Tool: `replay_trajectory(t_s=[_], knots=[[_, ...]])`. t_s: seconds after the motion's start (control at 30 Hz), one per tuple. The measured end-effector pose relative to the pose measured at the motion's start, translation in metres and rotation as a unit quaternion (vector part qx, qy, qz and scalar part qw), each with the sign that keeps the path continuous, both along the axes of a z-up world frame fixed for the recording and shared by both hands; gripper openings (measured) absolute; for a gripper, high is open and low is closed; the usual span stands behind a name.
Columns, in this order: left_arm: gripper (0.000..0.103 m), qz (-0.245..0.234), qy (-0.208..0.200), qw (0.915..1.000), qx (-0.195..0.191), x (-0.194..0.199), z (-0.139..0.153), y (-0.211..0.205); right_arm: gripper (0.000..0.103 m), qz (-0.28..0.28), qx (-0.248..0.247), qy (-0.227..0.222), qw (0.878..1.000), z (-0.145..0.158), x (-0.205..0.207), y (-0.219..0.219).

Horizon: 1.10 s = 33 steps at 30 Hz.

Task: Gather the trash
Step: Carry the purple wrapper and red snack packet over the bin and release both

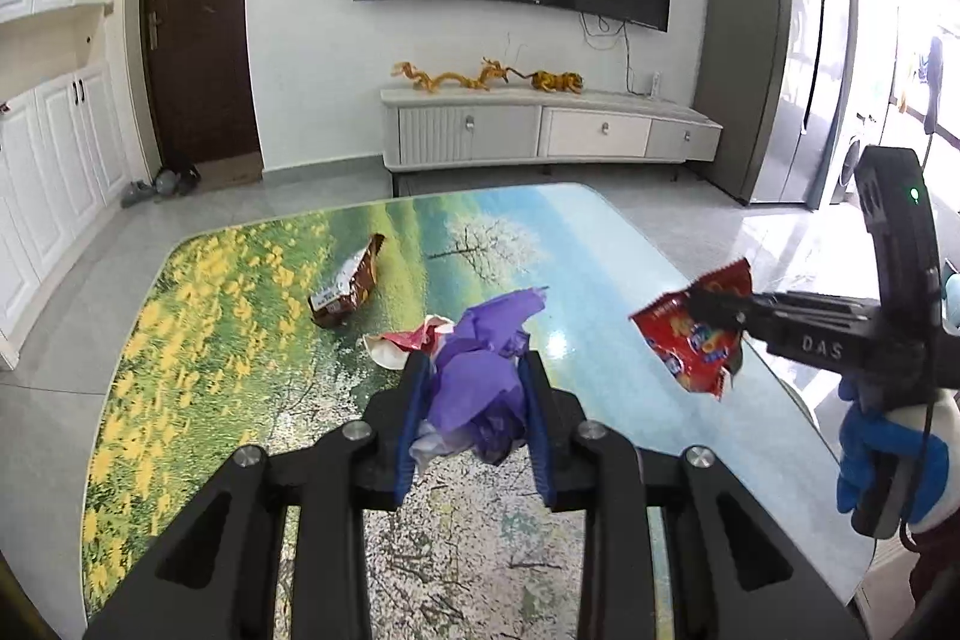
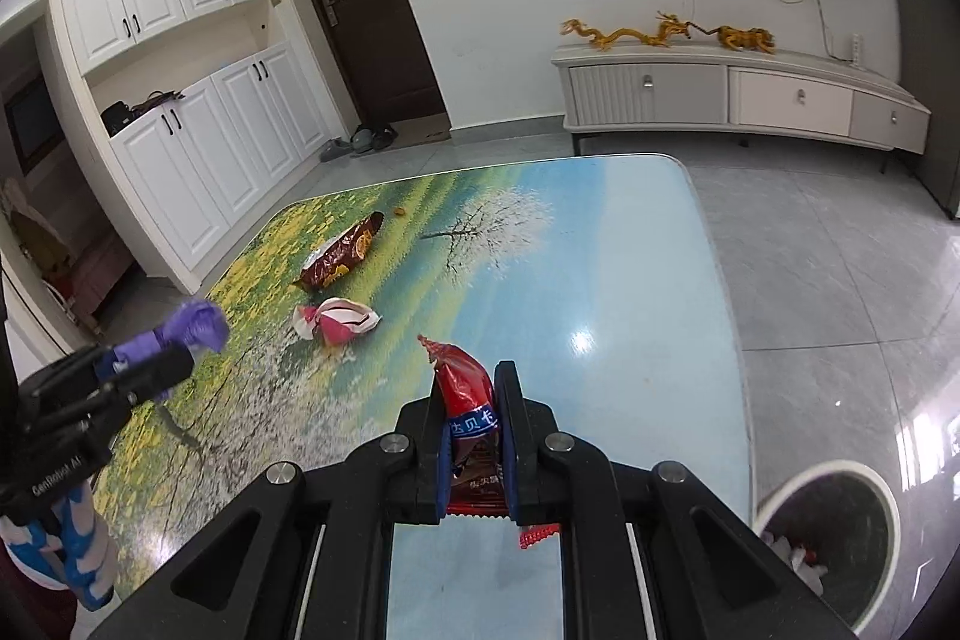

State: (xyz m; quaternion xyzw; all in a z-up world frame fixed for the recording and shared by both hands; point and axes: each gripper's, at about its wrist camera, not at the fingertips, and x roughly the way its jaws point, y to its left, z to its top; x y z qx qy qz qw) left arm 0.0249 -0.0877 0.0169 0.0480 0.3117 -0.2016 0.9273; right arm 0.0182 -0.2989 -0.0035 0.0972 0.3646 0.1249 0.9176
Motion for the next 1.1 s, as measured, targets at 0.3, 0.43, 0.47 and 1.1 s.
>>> replay_trajectory(t_s=[0.3,0.43,0.47,1.1], knots=[[0.028,-0.006,-0.031,0.9995,0.001,-0.035,0.02,-0.002,0.012,-0.022,0.005,-0.021,1.0,0.021,-0.041,-0.001],[0.028,-0.01,-0.042,0.9991,0.007,-0.046,0.024,-0.007,0.012,-0.028,0.005,-0.03,0.999,0.028,-0.054,-0.006],[0.028,-0.011,-0.043,0.999,0.009,-0.048,0.025,-0.008,0.012,-0.03,0.006,-0.033,0.999,0.029,-0.057,-0.009],[0.029,-0.17,0.044,0.9838,0.035,-0.037,0.019,-0.164,0.012,-0.188,0.028,-0.042,0.981,0.006,-0.114,-0.162]])
